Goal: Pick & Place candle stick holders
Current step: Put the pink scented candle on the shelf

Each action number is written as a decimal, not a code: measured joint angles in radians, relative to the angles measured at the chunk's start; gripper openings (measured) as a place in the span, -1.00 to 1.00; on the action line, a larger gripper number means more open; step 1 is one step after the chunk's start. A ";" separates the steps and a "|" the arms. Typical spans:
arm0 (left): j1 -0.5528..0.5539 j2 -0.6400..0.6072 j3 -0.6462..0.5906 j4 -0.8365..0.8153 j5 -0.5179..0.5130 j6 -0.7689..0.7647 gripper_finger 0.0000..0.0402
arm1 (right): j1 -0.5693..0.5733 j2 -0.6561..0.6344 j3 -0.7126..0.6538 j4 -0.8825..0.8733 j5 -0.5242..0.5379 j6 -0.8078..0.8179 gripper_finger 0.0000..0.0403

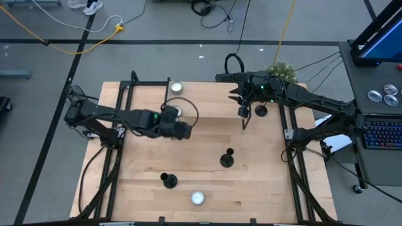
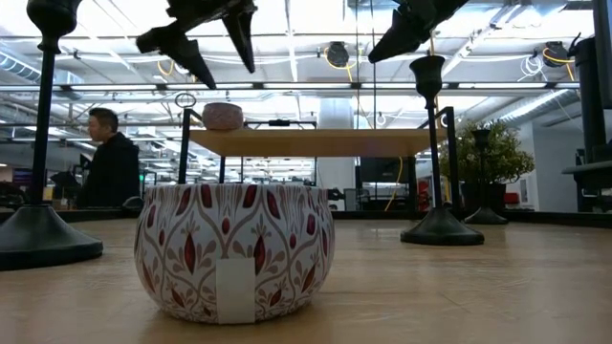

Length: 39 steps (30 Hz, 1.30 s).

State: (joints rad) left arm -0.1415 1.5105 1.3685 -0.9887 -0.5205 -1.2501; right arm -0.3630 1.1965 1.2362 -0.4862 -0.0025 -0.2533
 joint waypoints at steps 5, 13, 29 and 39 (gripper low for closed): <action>-0.030 0.024 0.000 -0.042 -0.011 -0.048 0.20 | 0.000 0.000 0.000 0.003 0.000 -0.002 -0.56; -0.004 0.088 -0.002 -0.080 -0.041 -0.027 -0.26 | 0.000 0.000 0.000 0.003 0.000 -0.002 -0.56; 0.086 0.111 -0.001 -0.061 -0.110 0.080 -0.85 | 0.000 0.000 0.000 0.003 0.000 -0.002 -0.56; 0.125 0.111 -0.001 -0.061 -0.138 0.106 -0.95 | 0.000 0.000 0.000 -0.008 0.000 -0.002 -0.56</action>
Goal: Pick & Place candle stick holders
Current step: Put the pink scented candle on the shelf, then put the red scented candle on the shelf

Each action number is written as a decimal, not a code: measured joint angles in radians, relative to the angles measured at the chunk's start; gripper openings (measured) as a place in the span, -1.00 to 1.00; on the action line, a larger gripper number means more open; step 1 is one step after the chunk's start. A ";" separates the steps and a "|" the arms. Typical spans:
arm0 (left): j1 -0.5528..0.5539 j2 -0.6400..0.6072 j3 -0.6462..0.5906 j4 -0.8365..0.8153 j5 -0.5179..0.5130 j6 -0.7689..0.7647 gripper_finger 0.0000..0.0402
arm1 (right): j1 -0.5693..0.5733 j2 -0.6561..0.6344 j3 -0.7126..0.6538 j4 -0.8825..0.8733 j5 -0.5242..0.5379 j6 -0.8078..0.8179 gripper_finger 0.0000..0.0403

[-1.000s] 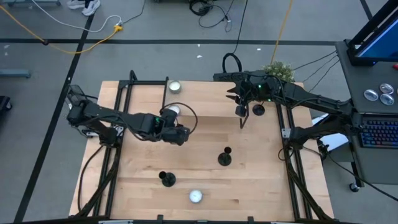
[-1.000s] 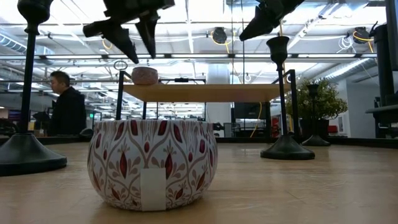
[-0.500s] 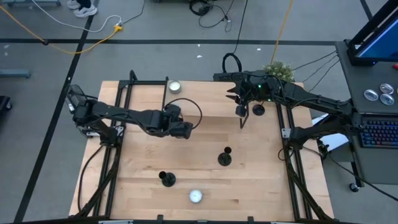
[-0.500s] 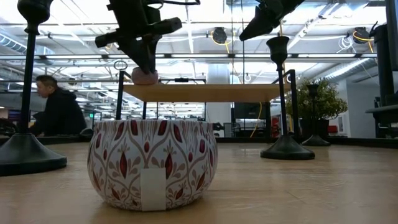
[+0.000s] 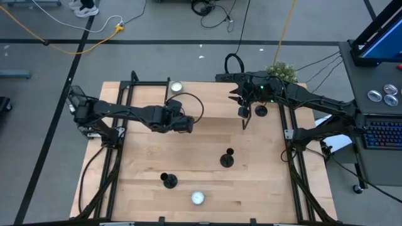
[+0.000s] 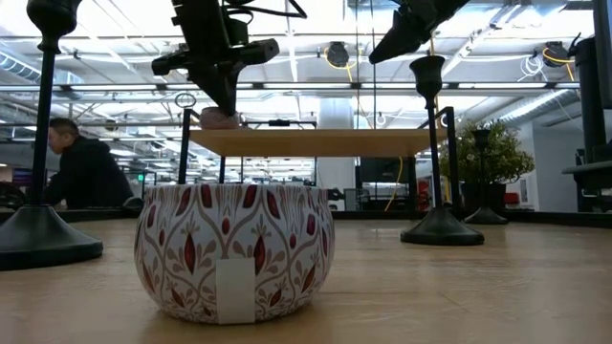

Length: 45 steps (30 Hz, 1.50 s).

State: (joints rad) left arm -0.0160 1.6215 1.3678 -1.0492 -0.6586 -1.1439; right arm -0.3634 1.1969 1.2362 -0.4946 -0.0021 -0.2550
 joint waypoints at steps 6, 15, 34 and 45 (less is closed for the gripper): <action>0.005 0.000 0.000 0.005 -0.007 0.007 -0.92 | 0.000 0.000 0.000 0.000 0.000 0.000 -0.56; 0.004 -0.041 0.000 0.012 -0.048 0.034 -0.94 | 0.000 0.000 0.000 -0.002 0.000 0.007 -0.56; -0.205 -0.322 0.001 0.297 -0.077 0.192 -0.97 | 0.000 0.000 0.000 -0.048 -0.002 0.008 -0.56; -0.333 -0.258 0.000 0.128 0.055 -0.205 -0.98 | 0.000 0.000 0.000 -0.091 -0.043 0.007 -0.56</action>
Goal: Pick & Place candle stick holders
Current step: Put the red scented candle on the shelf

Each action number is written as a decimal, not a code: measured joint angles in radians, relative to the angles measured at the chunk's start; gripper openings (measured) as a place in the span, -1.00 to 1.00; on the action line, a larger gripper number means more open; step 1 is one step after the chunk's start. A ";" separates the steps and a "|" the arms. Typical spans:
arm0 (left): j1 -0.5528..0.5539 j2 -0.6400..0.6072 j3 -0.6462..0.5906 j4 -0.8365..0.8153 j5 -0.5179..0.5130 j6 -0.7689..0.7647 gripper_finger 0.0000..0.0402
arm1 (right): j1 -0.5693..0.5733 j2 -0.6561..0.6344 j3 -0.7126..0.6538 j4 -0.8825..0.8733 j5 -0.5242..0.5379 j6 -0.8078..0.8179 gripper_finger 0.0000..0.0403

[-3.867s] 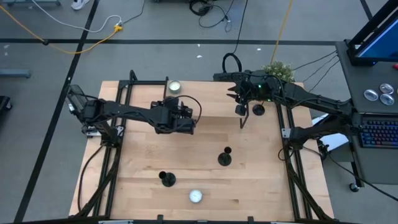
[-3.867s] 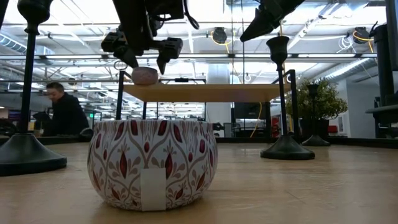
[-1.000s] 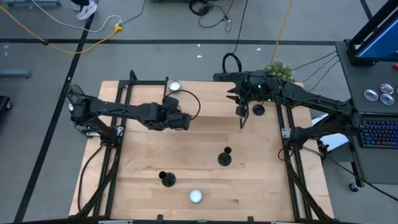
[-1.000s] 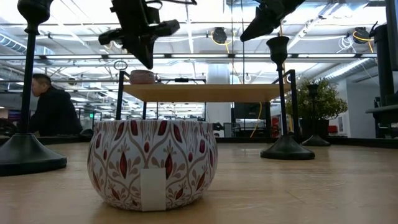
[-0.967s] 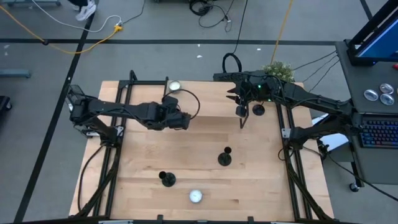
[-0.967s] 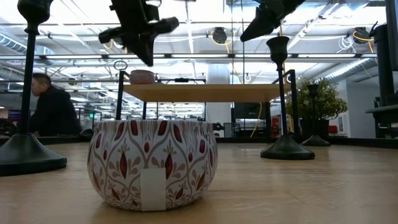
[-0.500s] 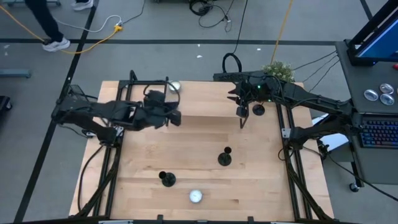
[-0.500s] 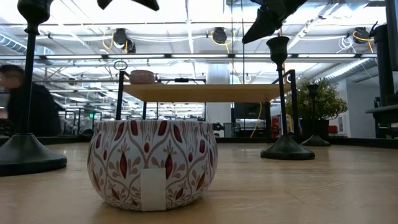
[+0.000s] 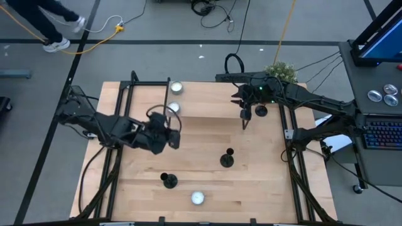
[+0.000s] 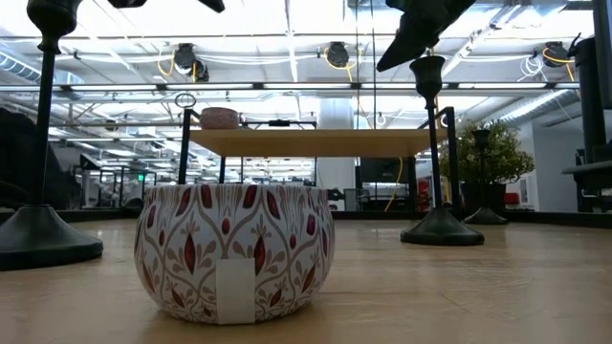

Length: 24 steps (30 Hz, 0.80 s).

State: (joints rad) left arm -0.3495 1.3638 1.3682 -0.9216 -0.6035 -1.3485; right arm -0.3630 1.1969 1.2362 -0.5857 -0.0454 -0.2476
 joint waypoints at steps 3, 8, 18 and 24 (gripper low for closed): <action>-0.034 0.031 0.000 0.024 0.058 -0.019 -0.96 | 0.000 0.000 0.000 -0.006 -0.069 -0.003 -0.56; -0.092 0.073 0.000 0.029 0.049 -0.030 -0.97 | 0.003 0.000 0.000 -0.010 -0.179 -0.041 -0.56; -0.187 0.049 -0.001 -0.199 -0.203 -0.007 -0.97 | 0.232 0.000 0.000 0.086 -0.249 -0.138 -0.56; -0.246 -0.030 -0.128 -0.151 -0.227 0.001 -0.97 | 0.404 0.000 0.000 0.209 -0.065 -0.127 -0.56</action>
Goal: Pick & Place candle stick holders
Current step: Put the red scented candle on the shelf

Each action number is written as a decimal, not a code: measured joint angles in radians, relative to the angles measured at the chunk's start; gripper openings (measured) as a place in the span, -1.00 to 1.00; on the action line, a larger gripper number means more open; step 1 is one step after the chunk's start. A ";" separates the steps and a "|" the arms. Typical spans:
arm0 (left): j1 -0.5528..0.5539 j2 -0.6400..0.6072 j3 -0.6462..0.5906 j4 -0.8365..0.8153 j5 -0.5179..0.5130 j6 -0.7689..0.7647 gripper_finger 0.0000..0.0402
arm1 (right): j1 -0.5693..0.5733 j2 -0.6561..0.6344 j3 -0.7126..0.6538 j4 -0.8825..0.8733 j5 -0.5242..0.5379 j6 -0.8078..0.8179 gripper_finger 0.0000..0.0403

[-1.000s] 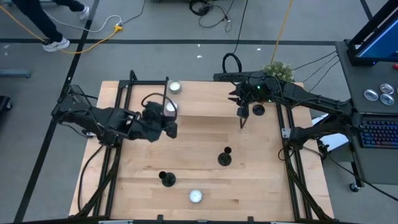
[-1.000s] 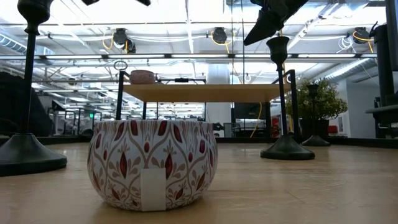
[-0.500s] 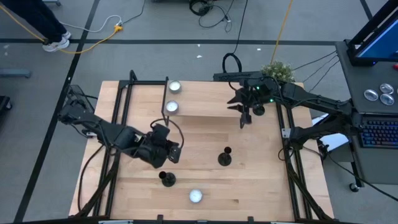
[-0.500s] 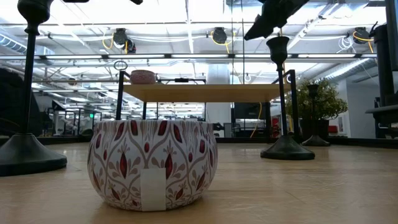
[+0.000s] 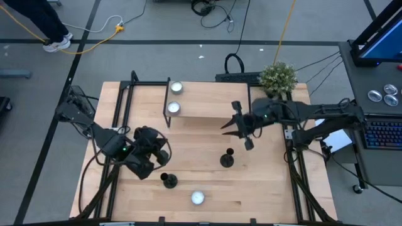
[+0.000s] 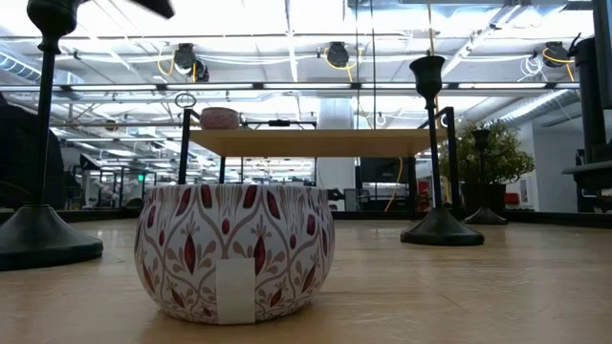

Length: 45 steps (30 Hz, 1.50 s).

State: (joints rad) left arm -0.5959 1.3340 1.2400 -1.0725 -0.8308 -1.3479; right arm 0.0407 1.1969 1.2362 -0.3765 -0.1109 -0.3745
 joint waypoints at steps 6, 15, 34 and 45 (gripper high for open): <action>-0.077 -0.164 -0.197 0.102 0.014 0.008 -0.97 | 0.102 0.001 0.000 0.138 0.084 0.164 -0.56; -0.180 -0.451 -0.459 0.267 -0.024 0.094 -0.96 | 0.257 0.087 0.001 0.205 0.128 0.394 -0.56; -0.192 -0.626 -0.621 0.369 0.070 0.263 -0.95 | 0.522 0.329 0.000 0.216 0.161 1.187 -0.56; -0.192 -0.626 -0.621 0.375 0.132 0.292 -0.98 | 0.584 0.457 0.000 0.242 0.191 1.675 -0.56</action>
State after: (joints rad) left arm -0.7879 0.7079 0.6186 -0.6975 -0.6990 -1.0560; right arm 0.6242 1.6540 1.2366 -0.1345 0.0803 1.3005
